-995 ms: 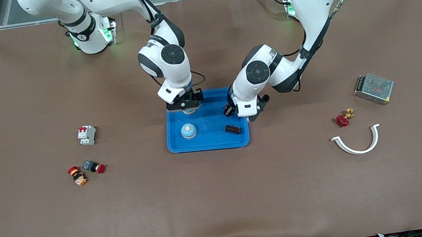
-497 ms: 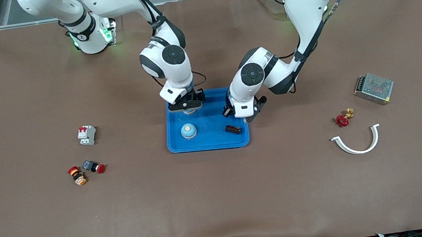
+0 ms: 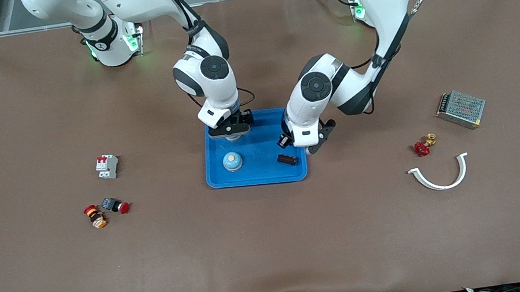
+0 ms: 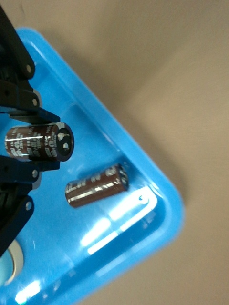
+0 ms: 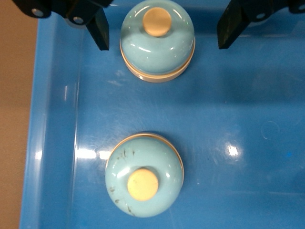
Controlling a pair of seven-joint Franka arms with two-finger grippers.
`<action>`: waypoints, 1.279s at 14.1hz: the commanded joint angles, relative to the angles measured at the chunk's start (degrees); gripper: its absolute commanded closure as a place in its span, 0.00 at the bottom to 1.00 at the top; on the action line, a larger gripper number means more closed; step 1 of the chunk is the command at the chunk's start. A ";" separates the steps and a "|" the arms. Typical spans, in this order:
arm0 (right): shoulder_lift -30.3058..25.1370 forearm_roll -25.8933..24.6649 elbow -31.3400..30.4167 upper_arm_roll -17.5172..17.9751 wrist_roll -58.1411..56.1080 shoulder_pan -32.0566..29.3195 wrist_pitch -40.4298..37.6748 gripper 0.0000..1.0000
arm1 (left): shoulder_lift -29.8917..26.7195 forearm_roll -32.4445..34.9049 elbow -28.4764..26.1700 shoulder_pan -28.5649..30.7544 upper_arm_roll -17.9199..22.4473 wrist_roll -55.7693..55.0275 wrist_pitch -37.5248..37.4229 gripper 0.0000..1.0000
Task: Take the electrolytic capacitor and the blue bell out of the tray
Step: 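Grasp the blue bell with the right gripper while the left gripper grasps a capacitor, then carry the bell toward the breaker while the left gripper carries the capacitor toward the valve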
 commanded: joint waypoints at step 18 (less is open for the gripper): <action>-4.61 -1.37 3.25 -0.22 -0.54 -0.13 -8.86 0.61 | -16.01 1.05 -13.85 24.75 -0.30 32.23 -20.78 1.00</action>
